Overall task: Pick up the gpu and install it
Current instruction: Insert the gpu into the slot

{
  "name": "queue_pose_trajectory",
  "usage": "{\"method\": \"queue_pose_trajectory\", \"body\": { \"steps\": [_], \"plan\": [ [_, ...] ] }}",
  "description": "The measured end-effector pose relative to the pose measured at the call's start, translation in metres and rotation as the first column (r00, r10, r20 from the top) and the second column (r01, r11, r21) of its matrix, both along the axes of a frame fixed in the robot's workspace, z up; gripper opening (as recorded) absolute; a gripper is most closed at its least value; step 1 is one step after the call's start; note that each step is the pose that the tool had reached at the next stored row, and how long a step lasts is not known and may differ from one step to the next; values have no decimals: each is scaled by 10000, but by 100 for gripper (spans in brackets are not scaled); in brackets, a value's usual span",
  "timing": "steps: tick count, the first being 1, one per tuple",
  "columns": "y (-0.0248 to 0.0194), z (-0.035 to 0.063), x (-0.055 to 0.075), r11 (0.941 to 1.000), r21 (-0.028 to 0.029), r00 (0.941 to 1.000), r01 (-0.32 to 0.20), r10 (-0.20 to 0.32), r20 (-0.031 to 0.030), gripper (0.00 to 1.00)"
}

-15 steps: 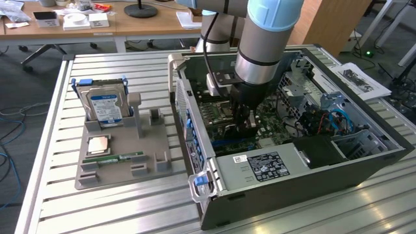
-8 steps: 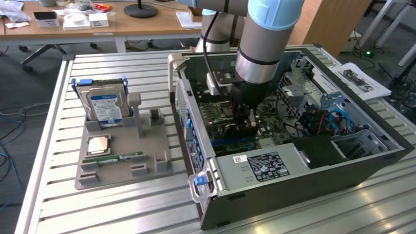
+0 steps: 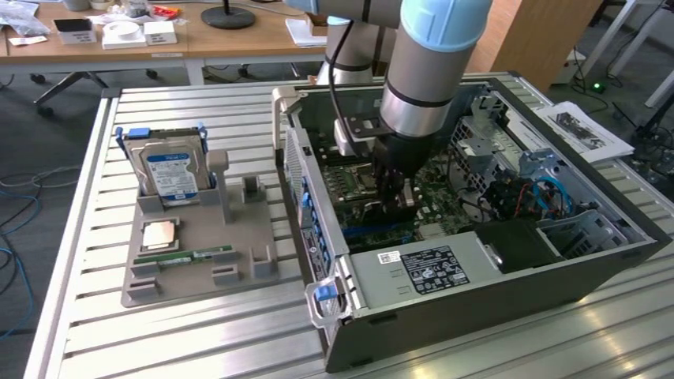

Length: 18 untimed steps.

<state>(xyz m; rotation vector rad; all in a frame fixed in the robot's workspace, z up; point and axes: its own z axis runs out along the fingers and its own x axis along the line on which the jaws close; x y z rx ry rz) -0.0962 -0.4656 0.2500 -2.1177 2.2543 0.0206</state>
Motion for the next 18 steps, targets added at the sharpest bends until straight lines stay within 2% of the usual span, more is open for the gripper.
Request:
{"method": "queue_pose_trajectory", "body": {
  "steps": [18],
  "plan": [
    [0, -26, -7, 10000, -2, 10000, 1, -1, -1, 27]
  ]
}}
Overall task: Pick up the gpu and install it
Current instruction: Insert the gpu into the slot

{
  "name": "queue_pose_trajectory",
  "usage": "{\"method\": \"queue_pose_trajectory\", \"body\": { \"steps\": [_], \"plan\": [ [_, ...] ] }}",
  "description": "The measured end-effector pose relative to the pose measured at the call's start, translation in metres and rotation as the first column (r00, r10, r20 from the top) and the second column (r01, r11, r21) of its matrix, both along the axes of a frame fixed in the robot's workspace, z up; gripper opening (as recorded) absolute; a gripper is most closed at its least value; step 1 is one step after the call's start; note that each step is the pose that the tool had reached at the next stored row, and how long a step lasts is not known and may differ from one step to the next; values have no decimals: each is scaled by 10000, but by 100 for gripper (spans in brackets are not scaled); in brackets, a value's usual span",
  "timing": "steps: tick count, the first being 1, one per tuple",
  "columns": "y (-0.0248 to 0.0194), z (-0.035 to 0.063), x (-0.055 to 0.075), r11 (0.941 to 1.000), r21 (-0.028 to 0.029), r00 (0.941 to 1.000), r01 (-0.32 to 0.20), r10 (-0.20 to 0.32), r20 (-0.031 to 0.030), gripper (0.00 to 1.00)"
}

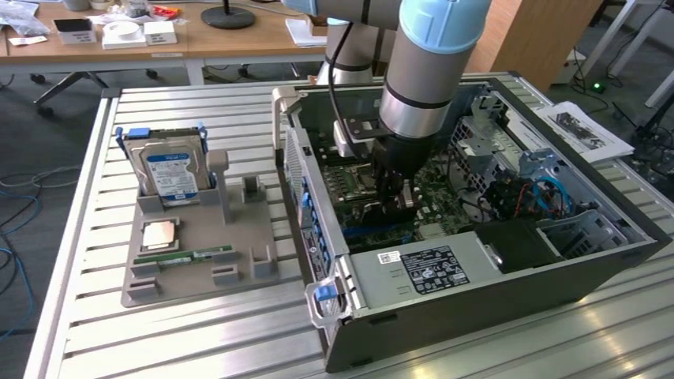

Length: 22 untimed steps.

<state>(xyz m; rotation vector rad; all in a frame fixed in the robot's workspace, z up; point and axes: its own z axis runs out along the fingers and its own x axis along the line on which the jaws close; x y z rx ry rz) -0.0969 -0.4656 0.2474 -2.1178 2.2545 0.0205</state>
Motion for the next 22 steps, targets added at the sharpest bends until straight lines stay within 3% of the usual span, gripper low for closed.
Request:
{"method": "queue_pose_trajectory", "body": {
  "steps": [22],
  "plan": [
    [0, -12, -5, 10000, 0, 10000, 0, 0, 2, 27]
  ]
}}
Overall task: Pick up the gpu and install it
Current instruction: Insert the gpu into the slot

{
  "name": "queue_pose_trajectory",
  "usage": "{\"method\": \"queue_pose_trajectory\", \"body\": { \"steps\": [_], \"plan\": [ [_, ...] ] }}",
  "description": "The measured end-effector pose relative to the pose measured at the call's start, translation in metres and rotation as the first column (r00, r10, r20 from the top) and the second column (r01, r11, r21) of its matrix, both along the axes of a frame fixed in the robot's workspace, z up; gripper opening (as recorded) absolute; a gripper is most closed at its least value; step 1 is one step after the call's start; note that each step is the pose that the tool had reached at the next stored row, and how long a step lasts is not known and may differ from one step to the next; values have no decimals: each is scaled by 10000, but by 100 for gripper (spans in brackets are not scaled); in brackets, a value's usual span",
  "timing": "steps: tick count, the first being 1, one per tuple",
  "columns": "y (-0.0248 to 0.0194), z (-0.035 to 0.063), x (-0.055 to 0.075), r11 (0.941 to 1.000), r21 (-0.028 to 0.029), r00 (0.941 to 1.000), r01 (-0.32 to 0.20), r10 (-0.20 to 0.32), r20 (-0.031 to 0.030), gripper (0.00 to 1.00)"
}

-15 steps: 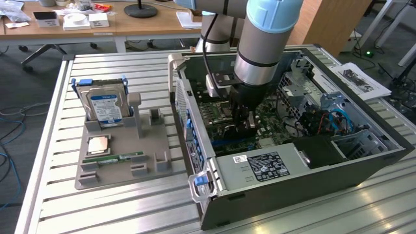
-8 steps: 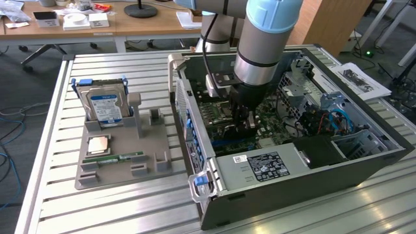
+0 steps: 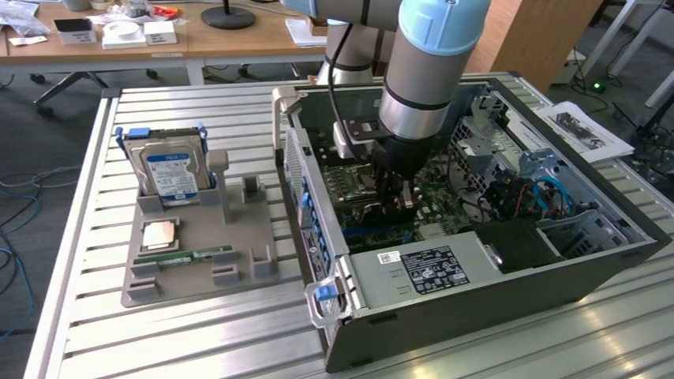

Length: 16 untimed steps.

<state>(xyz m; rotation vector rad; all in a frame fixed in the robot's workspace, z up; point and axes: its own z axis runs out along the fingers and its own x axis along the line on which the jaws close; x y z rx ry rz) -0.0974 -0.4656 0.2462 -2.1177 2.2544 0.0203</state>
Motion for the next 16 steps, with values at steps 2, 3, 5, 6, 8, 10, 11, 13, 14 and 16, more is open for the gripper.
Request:
{"method": "queue_pose_trajectory", "body": {
  "steps": [2, 3, 5, 6, 8, 10, 11, 13, 14, 16],
  "plan": [
    [0, 0, 0, 10000, 0, 10000, 0, 0, 0, 27],
    [0, 0, -1, 10000, 0, 10000, -1, 1, 1, 27],
    [1, 0, -3, 10000, 1, 10000, -1, 1, 7, 27],
    [1, 0, -4, 10000, 1, 10000, -1, 1, 11, 27],
    [0, -2, -7, 10000, 1, 10000, 0, 0, 18, 27],
    [-1, -6, -9, 10000, -1, 10000, -2, 2, 24, 27],
    [-1, -6, -9, 10000, -2, 10000, -2, 2, 24, 27],
    [0, -7, -10, 10000, -1, 10000, -1, 1, 25, 27],
    [0, -7, -10, 10000, -1, 10000, -1, 1, 25, 27],
    [0, -8, -10, 10000, 0, 10000, 0, 0, 25, 27]
  ]
}}
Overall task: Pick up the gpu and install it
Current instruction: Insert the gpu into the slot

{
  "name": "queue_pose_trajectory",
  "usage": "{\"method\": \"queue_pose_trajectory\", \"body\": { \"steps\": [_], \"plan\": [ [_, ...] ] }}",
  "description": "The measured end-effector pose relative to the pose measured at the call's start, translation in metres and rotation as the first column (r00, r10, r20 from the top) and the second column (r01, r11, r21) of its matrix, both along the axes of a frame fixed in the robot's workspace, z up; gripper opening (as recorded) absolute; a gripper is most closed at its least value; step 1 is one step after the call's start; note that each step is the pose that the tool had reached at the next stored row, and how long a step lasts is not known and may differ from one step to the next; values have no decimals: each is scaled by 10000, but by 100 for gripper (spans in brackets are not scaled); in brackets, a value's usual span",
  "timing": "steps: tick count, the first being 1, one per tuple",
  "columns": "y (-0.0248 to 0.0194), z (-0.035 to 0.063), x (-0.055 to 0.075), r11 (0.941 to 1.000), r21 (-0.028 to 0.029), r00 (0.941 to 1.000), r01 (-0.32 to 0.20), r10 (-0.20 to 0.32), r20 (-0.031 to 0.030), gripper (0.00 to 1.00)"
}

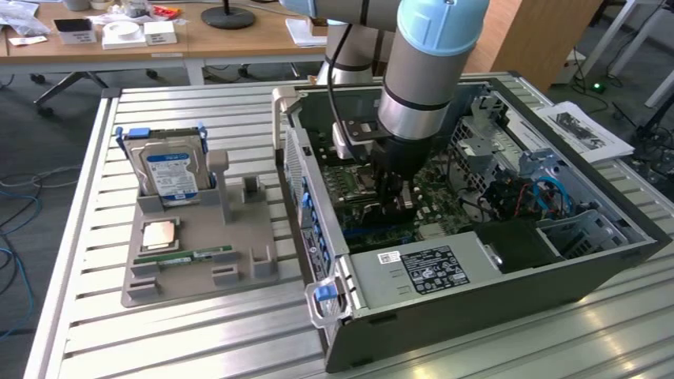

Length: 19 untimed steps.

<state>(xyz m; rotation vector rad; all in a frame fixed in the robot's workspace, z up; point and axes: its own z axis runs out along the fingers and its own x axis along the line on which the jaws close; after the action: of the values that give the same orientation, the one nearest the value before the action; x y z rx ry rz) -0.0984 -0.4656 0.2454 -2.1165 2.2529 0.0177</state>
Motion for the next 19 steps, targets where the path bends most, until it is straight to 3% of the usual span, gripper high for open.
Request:
{"method": "queue_pose_trajectory", "body": {
  "steps": [19],
  "plan": [
    [0, 0, -33, 10000, 0, 10000, -2, 2, 48, 27]
  ]
}}
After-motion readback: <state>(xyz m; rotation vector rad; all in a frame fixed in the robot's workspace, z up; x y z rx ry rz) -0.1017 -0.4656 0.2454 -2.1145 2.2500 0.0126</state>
